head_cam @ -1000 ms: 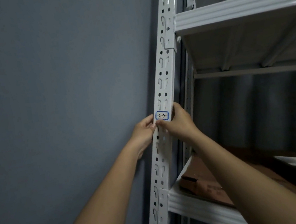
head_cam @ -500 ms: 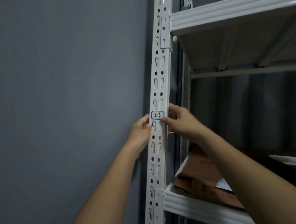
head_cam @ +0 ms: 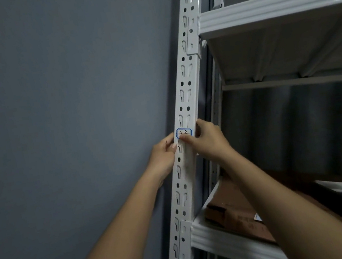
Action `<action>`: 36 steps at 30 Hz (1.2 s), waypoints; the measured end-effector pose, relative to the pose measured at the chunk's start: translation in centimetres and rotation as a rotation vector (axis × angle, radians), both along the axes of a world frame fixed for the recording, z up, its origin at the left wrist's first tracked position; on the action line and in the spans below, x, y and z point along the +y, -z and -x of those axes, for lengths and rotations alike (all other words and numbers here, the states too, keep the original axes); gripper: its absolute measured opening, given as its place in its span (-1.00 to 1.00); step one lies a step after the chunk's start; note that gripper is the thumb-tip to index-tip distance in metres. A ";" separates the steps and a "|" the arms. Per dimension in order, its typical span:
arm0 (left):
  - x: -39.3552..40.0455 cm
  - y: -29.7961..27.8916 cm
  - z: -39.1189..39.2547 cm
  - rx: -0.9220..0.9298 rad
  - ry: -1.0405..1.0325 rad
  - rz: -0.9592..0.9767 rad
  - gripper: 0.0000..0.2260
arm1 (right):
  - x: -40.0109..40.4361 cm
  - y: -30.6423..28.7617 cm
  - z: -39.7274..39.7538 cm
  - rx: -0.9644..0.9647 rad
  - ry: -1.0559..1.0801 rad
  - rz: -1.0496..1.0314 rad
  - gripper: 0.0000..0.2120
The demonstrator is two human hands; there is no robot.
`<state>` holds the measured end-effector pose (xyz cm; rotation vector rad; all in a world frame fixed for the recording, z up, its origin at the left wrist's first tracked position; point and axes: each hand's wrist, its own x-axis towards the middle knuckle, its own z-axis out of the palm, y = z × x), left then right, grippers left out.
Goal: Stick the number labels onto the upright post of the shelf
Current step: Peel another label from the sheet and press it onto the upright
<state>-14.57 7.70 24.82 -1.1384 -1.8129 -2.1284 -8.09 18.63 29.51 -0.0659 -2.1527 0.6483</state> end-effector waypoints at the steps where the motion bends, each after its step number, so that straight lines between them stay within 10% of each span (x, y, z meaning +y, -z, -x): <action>1: 0.0 0.0 0.0 -0.002 -0.001 0.000 -0.65 | 0.3 -0.2 -0.2 -0.030 -0.035 -0.013 -0.63; 8: 0.0 -0.2 -0.2 -0.002 -0.037 0.038 -0.65 | 0.9 -0.5 -0.7 -0.098 -0.243 0.208 -0.75; 14: -0.1 -0.2 -0.1 0.023 -0.059 0.082 -0.65 | -1.7 -0.4 0.7 0.042 0.249 0.079 -0.42; 27: 0.0 -0.3 0.1 0.026 -0.048 0.075 -0.66 | 0.4 -1.8 -2.5 -0.184 -0.293 0.306 -0.81; 36: 0.3 -0.2 0.4 0.014 -0.082 0.081 -0.68 | -2.3 0.9 0.0 0.047 0.222 0.064 -0.47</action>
